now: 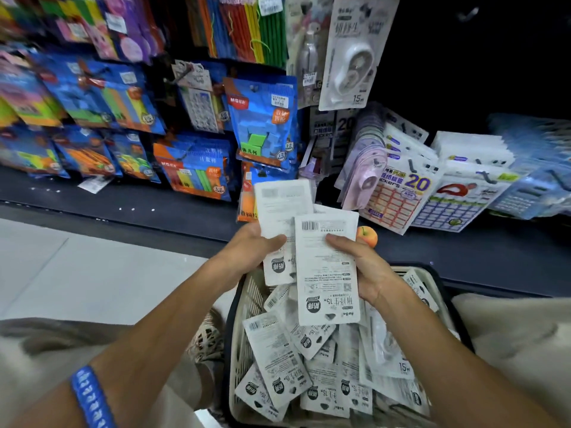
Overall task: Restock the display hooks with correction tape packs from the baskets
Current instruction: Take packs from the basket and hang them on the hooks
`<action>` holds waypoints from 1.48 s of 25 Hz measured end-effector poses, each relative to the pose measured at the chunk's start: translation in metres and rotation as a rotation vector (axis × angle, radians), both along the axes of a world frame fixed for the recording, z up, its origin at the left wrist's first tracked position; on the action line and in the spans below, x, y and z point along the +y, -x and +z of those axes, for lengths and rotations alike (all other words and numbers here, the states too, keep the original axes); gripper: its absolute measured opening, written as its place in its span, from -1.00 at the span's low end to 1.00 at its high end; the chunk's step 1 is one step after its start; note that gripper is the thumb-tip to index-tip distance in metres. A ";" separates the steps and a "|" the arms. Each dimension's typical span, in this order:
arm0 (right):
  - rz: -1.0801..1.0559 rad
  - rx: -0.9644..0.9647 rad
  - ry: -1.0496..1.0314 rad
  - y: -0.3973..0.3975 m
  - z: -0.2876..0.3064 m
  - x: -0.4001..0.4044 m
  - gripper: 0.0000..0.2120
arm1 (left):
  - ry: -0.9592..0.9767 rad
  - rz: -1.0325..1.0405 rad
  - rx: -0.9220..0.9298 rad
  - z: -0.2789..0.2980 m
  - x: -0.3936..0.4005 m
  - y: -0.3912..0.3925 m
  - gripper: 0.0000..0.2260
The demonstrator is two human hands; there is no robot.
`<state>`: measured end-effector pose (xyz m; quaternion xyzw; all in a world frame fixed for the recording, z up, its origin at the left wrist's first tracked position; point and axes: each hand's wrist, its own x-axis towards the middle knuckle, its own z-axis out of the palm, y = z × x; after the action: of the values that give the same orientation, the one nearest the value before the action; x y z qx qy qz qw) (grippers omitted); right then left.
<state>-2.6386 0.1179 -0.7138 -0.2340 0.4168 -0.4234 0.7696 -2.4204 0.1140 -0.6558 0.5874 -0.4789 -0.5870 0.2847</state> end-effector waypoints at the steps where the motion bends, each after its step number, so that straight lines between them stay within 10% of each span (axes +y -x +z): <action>1: 0.005 0.013 0.022 0.000 0.002 -0.001 -0.64 | -0.001 -0.081 -0.034 0.002 0.000 0.001 -0.75; 7: -0.083 0.110 -0.040 -0.022 0.009 0.003 -0.52 | -0.113 -0.109 -0.039 -0.012 0.025 0.027 -0.50; 11: -0.200 0.117 -0.041 -0.036 0.030 0.000 -0.66 | -0.237 0.001 0.416 -0.016 0.027 0.030 -0.32; 16: -0.346 0.297 -0.010 -0.047 0.051 -0.008 -0.51 | -0.222 -0.078 0.349 0.017 0.015 0.017 -0.71; 19: -0.318 0.300 0.063 -0.051 0.058 -0.011 -0.76 | -0.184 -0.029 0.273 0.028 0.010 0.011 -0.69; 24: -0.174 -0.082 0.052 -0.018 0.069 -0.027 -0.27 | 0.523 -0.229 -0.270 0.061 0.004 0.003 -0.18; 27: 0.070 -0.073 0.058 0.012 0.086 -0.035 -0.24 | 1.208 -0.520 -0.912 0.081 -0.008 -0.005 -0.20; 31: 0.382 -0.049 0.156 0.026 0.125 -0.037 -0.21 | 1.676 -0.697 -1.069 0.102 -0.025 -0.004 -0.41; 34: 0.336 -0.009 0.223 0.025 0.139 -0.033 -0.35 | 1.812 -0.585 -1.058 0.108 -0.034 0.012 -0.50; 37: 0.142 -0.033 0.296 0.031 0.150 -0.032 -0.18 | 1.473 -0.047 -1.041 0.111 -0.037 0.036 -0.31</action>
<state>-2.6696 0.0862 -0.5640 -0.3666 0.3196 -0.4286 0.7614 -2.4565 0.0773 -0.5447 0.4376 -0.8139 0.2032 0.3238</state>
